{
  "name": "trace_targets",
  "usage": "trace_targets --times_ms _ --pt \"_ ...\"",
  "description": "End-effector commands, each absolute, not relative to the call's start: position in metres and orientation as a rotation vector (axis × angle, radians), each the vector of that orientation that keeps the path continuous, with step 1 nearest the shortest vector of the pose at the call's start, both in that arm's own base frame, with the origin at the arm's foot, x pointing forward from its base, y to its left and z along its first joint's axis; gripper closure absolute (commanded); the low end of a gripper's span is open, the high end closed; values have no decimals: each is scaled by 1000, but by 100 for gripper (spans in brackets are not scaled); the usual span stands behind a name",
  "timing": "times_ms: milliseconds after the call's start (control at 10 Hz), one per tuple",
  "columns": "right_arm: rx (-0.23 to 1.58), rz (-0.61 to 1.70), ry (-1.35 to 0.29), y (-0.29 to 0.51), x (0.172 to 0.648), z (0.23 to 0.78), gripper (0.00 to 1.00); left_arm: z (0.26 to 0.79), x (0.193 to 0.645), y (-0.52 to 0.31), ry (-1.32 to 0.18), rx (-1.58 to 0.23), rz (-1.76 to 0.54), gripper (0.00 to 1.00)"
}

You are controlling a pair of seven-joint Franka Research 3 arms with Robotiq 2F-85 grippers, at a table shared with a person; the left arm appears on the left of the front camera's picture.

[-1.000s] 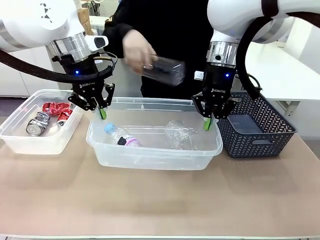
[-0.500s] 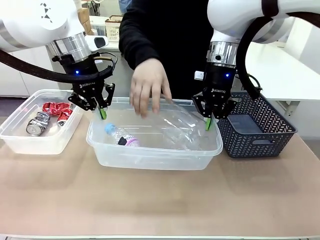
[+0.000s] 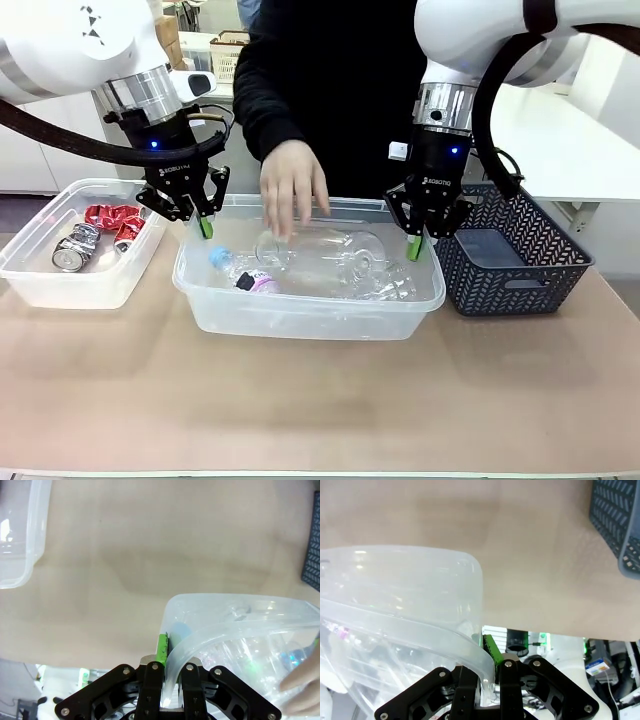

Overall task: Sort the waste into each basket.
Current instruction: Offer the picked Organizing box to the human.

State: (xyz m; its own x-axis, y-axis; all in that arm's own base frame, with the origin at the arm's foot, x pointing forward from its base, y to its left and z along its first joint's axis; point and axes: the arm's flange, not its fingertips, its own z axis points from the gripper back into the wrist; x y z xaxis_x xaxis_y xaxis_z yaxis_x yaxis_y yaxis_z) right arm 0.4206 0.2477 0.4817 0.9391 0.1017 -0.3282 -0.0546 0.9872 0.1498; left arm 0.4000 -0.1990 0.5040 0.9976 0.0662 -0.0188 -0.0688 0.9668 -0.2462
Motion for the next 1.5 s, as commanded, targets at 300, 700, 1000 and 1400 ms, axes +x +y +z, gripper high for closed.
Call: trace_targets --times_ms 300,700,1000,1400 --pt "132 81 356 244 416 484 100 507 401 -195 -8 -257 110 100" --pt "132 81 356 244 416 484 100 507 401 -195 -8 -257 110 100" --pt "132 81 356 244 416 484 100 507 401 -195 -8 -257 110 100" --pt "174 119 403 261 533 491 95 512 492 -189 70 -215 122 94"
